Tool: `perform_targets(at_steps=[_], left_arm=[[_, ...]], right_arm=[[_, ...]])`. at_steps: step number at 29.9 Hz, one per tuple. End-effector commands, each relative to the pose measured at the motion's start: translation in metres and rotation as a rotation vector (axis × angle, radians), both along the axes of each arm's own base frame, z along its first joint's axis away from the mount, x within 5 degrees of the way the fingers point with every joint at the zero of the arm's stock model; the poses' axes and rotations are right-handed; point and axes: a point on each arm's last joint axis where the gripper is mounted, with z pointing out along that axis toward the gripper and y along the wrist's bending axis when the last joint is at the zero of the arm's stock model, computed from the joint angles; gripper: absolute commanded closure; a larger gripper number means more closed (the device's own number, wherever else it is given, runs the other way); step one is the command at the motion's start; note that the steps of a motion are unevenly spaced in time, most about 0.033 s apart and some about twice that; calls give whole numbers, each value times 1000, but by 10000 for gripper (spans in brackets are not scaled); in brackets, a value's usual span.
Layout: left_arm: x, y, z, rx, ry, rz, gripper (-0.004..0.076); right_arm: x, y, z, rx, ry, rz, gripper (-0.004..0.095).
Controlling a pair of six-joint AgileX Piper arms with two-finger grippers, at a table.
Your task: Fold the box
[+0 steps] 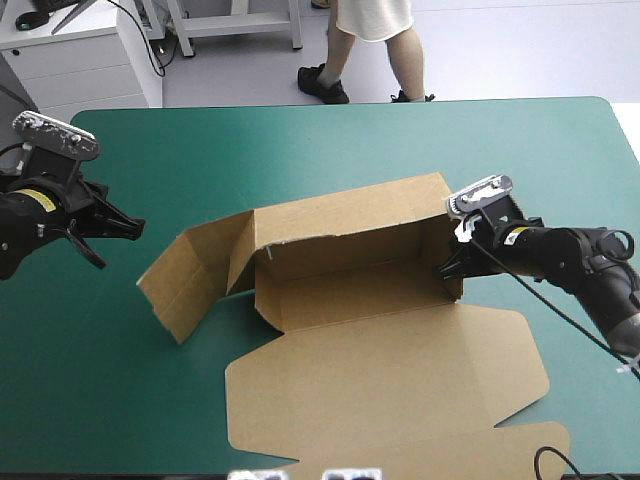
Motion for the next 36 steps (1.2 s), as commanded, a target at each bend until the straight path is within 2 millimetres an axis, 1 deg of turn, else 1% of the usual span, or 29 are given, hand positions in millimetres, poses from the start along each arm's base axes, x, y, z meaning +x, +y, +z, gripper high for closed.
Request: perform_targets(at_steps=[1,4,9,12,17,19,22,28,31,33,35,36], left_arm=[[-3,0,14,-15,-103,2,708],[-3,0,15,-16,-107,2,708],[-2,0,16,-17,-118,1,708],[-2,0,16,-17,-126,-1,708],[-2,0,16,-19,-125,-2,709],[-1,0,14,-18,-119,-2,709],[0,0,10,-17,-106,-2,709],[0,0,9,-18,-102,-1,709],[0,0,8,-18,-98,0,709],[0,0,8,-18,-98,0,709],[0,0,8,-20,-96,-1,709],[0,0,8,-19,-94,-1,709]], right_arm=[[0,-8,29,-38,-10,-69,926],[9,-7,31,-44,67,-114,926],[30,-1,21,-67,208,-118,926],[52,2,15,-71,255,-129,926],[92,5,14,-67,320,-162,927],[105,7,15,-69,331,-167,927],[122,11,9,-79,372,-161,927],[142,15,-8,-86,412,-171,927],[150,15,-16,-82,395,-189,924],[153,16,-17,-74,375,-194,894],[156,16,-16,-64,344,-198,820],[157,16,-15,-59,330,-200,761]])
